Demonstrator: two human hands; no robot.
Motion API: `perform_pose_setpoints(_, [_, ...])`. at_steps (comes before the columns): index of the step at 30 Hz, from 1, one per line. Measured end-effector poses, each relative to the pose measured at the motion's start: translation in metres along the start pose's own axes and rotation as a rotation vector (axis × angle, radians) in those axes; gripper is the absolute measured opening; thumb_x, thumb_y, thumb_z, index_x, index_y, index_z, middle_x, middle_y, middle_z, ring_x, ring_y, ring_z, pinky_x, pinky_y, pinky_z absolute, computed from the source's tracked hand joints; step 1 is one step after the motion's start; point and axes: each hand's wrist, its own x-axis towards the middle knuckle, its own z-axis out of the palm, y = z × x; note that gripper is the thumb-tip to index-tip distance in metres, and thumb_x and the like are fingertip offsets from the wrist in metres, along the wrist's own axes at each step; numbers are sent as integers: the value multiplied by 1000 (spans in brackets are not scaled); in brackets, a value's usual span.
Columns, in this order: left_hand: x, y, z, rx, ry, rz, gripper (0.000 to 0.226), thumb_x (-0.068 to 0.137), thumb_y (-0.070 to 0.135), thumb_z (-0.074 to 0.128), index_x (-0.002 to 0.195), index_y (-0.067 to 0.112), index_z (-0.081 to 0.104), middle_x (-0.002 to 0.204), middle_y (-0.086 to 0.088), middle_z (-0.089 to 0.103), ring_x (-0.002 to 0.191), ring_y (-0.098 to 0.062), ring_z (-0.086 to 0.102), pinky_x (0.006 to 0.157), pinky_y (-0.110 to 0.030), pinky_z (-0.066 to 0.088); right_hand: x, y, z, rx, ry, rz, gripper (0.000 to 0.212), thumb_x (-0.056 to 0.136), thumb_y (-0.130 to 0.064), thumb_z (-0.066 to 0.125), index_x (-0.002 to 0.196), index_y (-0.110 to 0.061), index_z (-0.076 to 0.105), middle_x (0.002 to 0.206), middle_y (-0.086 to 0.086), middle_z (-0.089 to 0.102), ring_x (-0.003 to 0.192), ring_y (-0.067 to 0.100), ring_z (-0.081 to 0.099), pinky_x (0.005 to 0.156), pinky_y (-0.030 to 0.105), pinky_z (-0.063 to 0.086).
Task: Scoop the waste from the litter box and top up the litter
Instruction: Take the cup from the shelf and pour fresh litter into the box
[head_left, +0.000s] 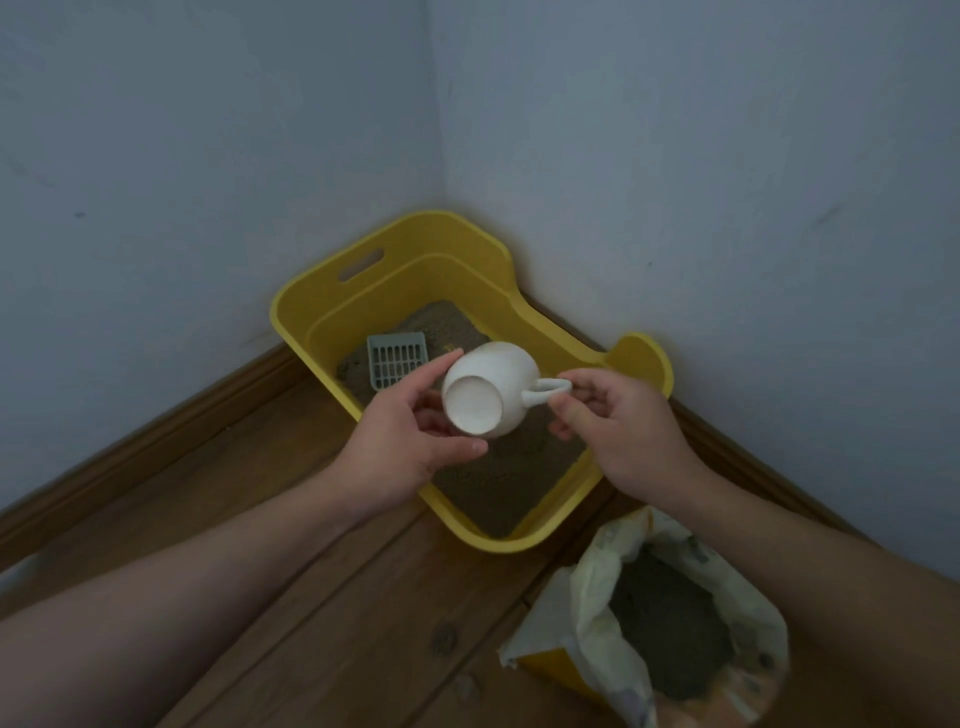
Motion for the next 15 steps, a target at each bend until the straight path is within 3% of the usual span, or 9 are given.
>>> perform_pose_setpoints(4, [-1, 0, -1, 81, 12, 48, 75, 65, 19, 85, 130, 37, 54, 106, -7, 67, 92, -29, 67, 81, -40, 59, 2, -3, -2, 28, 11, 27, 9, 97, -28, 59, 100, -33, 66, 81, -4, 74, 72, 5, 72, 63, 16, 55])
perform_pose_setpoints(9, [2, 2, -5, 171, 5, 80, 59, 63, 48, 81, 118, 41, 62, 99, 2, 69, 88, -24, 65, 76, -42, 59, 3, -3, -3, -11, -12, 49, 15, 98, -30, 56, 98, -28, 70, 76, 1, 73, 67, 10, 72, 60, 20, 57])
perform_pose_setpoints(13, [5, 9, -5, 210, 39, 94, 59, 68, 55, 75, 121, 31, 64, 99, 3, 70, 85, -19, 64, 68, -33, 56, 4, -6, -3, -7, 13, 72, 21, 99, -32, 54, 85, -26, 70, 70, 3, 71, 60, 13, 71, 55, 20, 56])
perform_pose_setpoints(15, [7, 13, -4, 201, 44, 105, 57, 69, 55, 74, 121, 32, 65, 99, 4, 69, 86, -20, 64, 70, -36, 58, 5, -8, -4, -2, 24, 67, 25, 99, -33, 54, 81, -25, 70, 69, 4, 72, 59, 14, 71, 55, 21, 56])
